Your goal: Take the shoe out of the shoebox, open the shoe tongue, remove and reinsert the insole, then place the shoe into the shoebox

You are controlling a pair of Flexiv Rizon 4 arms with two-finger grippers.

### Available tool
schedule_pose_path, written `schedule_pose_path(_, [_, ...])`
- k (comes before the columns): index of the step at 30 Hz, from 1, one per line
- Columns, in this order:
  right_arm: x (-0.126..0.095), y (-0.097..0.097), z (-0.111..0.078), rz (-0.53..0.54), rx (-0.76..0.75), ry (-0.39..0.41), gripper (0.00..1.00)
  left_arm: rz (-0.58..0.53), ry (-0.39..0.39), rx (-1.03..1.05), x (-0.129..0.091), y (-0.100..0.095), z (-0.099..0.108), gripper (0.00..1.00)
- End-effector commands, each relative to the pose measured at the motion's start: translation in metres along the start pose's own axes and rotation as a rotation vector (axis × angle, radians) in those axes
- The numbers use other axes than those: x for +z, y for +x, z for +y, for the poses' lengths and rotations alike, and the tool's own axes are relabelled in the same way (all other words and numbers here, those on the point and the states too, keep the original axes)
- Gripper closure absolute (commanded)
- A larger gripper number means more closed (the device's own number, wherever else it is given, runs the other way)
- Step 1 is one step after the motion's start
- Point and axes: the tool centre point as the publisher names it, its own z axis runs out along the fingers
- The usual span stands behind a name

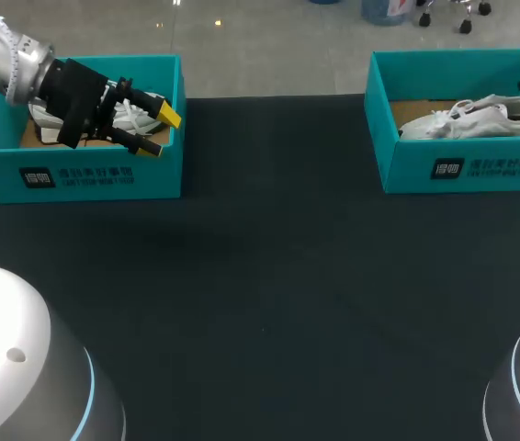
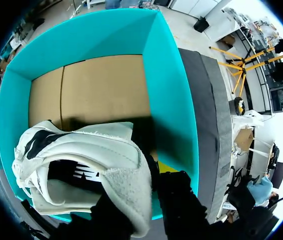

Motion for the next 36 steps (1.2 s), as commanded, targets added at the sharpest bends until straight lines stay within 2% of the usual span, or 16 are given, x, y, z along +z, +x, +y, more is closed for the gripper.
schedule_pose_path(1, [0.021,0.001,0.004,-0.007,0.008,0.011,1.0,0.004,0.0,0.0,0.0,-0.001,-0.001,0.0])
schedule_pose_path(17, [0.054,0.001,-0.008,-0.028,0.032,0.049,1.0,0.004,0.0,0.0,0.0,-0.001,-0.001,0.0])
schedule_pose_path(18, [0.054,0.0,-0.008,-0.028,0.035,0.048,0.94,0.004,0.0,0.0,0.0,-0.001,-0.001,0.0])
schedule_pose_path(19, [0.053,0.0,-0.009,-0.023,0.043,0.046,0.64,0.004,0.0,0.0,0.0,-0.001,-0.001,0.0])
schedule_pose_path(20, [0.05,0.0,-0.009,-0.02,0.047,0.038,0.47,0.004,0.0,0.0,0.0,-0.001,-0.001,0.0])
schedule_pose_path(21, [0.047,-0.001,-0.009,-0.02,0.047,0.035,0.34,0.004,0.0,0.0,0.0,-0.001,-0.001,0.0])
schedule_pose_path(22, [0.044,-0.001,-0.009,-0.014,0.052,0.027,0.34,0.004,0.0,0.0,0.0,-0.001,-0.001,0.0])
schedule_pose_path(23, [0.04,-0.001,-0.009,-0.008,0.056,0.018,0.29,0.004,0.0,0.0,0.0,-0.001,-0.001,0.0])
schedule_pose_path(25, [0.031,0.0,-0.009,0.002,0.056,0.003,0.3,0.004,0.0,0.0,0.0,-0.001,-0.001,0.0])
schedule_pose_path(29, [0.01,0.004,-0.011,0.027,0.052,-0.03,0.24,0.004,0.0,0.0,0.0,-0.001,-0.001,0.0])
schedule_pose_path(30, [0.004,0.005,-0.013,0.036,0.052,-0.034,0.21,0.004,0.0,0.0,0.0,-0.001,-0.001,0.0])
schedule_pose_path(31, [-0.003,0.006,-0.014,0.051,0.055,-0.042,0.14,0.004,0.0,0.0,0.0,-0.001,-0.001,0.0])
schedule_pose_path(36, [-0.035,0.015,-0.024,0.107,0.04,-0.072,0.04,0.004,0.0,0.0,0.0,-0.001,-0.001,0.0])
